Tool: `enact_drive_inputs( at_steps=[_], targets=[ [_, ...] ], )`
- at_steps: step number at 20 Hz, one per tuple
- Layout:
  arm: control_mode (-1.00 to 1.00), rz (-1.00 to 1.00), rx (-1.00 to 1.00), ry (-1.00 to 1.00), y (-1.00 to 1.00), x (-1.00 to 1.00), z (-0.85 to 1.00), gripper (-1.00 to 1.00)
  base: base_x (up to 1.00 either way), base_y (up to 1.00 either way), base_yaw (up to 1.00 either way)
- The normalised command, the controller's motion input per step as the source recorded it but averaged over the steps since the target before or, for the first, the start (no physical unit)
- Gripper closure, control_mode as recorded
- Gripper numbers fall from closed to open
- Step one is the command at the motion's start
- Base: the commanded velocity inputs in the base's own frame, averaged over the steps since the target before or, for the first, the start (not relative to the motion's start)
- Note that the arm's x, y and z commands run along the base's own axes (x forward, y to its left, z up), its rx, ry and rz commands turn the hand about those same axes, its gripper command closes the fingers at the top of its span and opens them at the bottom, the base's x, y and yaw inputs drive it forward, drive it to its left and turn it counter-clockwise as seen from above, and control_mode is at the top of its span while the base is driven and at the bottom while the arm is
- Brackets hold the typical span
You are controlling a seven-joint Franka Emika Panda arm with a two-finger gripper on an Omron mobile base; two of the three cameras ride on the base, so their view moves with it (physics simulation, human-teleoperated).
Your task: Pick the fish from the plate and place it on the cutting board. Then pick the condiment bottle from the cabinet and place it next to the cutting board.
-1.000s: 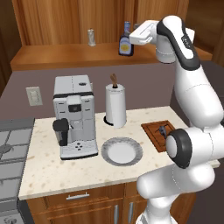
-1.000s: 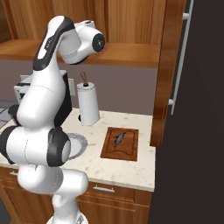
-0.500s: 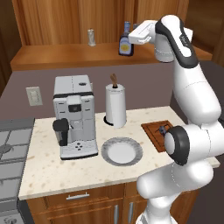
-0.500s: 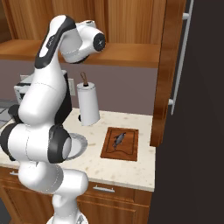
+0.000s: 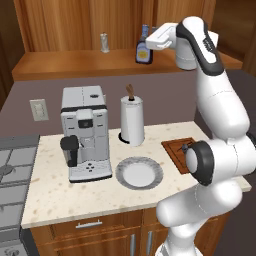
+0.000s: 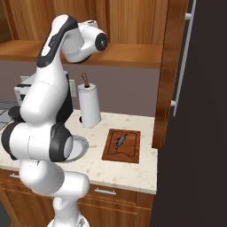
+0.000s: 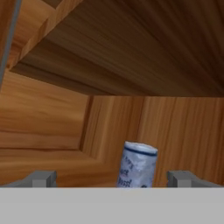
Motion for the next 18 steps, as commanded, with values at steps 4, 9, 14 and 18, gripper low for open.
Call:
enact_drive_inputs(
  at_steps=[4,9,14,18],
  targets=[
    [-1.0,0.0,0.0,0.0,0.0,0.11,-0.02,-1.0,0.0,0.0,0.0],
    [-1.0,0.0,0.0,0.0,0.0,0.12,-0.03,-1.0,0.0,0.0,0.0],
    [-1.0,0.0,0.0,0.0,0.0,0.12,-0.03,-1.0,0.0,0.0,0.0],
    [-1.0,0.0,0.0,0.0,0.0,0.1,0.0,-1.0,0.0,0.0,0.0]
  ],
)
